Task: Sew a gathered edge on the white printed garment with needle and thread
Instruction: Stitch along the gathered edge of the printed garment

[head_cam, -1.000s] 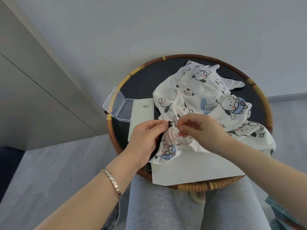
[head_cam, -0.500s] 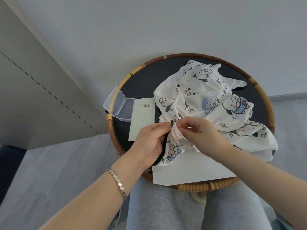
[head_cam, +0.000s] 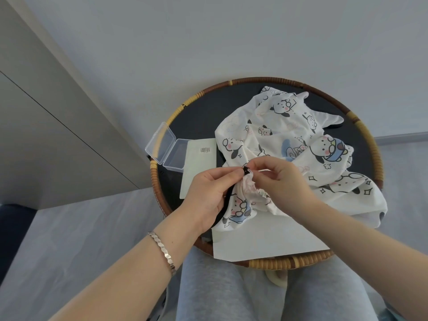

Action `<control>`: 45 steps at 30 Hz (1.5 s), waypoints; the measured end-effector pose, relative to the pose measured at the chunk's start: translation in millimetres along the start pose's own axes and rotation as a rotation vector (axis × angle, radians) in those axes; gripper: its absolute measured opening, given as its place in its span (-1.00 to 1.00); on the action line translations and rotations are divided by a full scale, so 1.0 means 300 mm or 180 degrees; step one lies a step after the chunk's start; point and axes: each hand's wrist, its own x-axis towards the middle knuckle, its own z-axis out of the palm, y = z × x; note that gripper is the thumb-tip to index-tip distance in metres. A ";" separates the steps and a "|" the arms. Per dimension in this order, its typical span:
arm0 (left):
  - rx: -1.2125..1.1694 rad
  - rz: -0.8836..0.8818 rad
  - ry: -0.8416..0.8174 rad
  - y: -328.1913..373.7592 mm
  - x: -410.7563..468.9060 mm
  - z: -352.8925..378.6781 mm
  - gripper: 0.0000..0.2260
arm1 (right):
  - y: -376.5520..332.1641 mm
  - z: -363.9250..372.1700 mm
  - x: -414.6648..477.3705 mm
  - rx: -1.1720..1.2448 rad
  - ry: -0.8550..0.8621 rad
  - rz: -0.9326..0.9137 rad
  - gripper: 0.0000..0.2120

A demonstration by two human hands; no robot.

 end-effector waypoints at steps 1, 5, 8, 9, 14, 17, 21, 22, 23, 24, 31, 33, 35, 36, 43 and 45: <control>0.0054 -0.0019 0.0041 0.002 0.002 -0.002 -0.86 | 0.001 0.001 -0.002 0.0005 0.0043 -0.0013 -0.76; 0.0193 -0.0179 0.0143 0.010 0.010 -0.004 -0.88 | -0.006 0.001 -0.008 0.0142 0.0221 -0.0026 -0.75; 0.0261 -0.0387 0.0117 0.005 0.011 0.001 -0.95 | -0.007 0.007 -0.014 -0.0126 0.0200 -0.0046 -0.70; 0.0285 -0.0401 0.0163 0.003 0.013 0.001 -0.95 | -0.009 0.008 -0.015 -0.0224 0.0167 -0.0054 -0.69; 0.0665 -0.0235 0.0523 -0.006 0.036 0.014 -0.96 | -0.025 0.004 -0.005 -0.0095 0.0017 0.0063 -0.84; 0.0951 -0.0069 0.0574 0.007 0.039 0.035 -0.98 | -0.034 0.016 0.009 0.0031 0.0261 -0.0077 -0.79; 0.1465 0.0581 0.0852 0.020 0.037 0.053 -0.98 | -0.055 0.043 0.019 0.0730 0.0802 -0.0237 -0.78; 0.1746 0.0852 0.0973 0.022 0.037 0.057 -0.98 | -0.054 0.053 0.020 0.0723 0.0923 -0.0331 -0.78; 0.1995 0.1074 0.1081 0.022 0.035 0.062 -0.99 | -0.050 0.063 0.019 0.0575 0.1051 -0.0431 -0.78; 0.2164 0.1203 0.1180 0.022 0.038 0.064 -0.98 | -0.045 0.071 0.018 0.0329 0.1179 -0.0540 -0.77; 0.2183 0.0806 0.1741 -0.030 0.095 -0.026 -0.98 | -0.108 0.016 0.051 0.0416 0.1323 -0.0810 -0.79; 0.2430 0.0909 0.1830 -0.038 0.107 -0.067 -0.96 | -0.122 -0.016 0.068 0.0958 0.1015 -0.0627 -0.81; 0.2609 0.1012 0.1896 -0.036 0.117 -0.097 -0.90 | -0.110 -0.055 0.085 0.0821 0.0638 -0.0320 -0.82; 0.2655 0.1045 0.1921 -0.033 0.120 -0.107 -0.86 | -0.086 -0.080 0.101 0.0163 0.0519 -0.0151 -0.83; 0.2651 0.1242 0.1910 -0.019 0.119 -0.118 -0.85 | 0.034 -0.235 0.186 -0.3907 0.0456 0.1069 -0.87; 0.2408 0.1181 0.1790 -0.025 0.115 -0.104 -0.86 | 0.025 -0.203 0.171 -0.3070 0.0578 0.0646 -0.89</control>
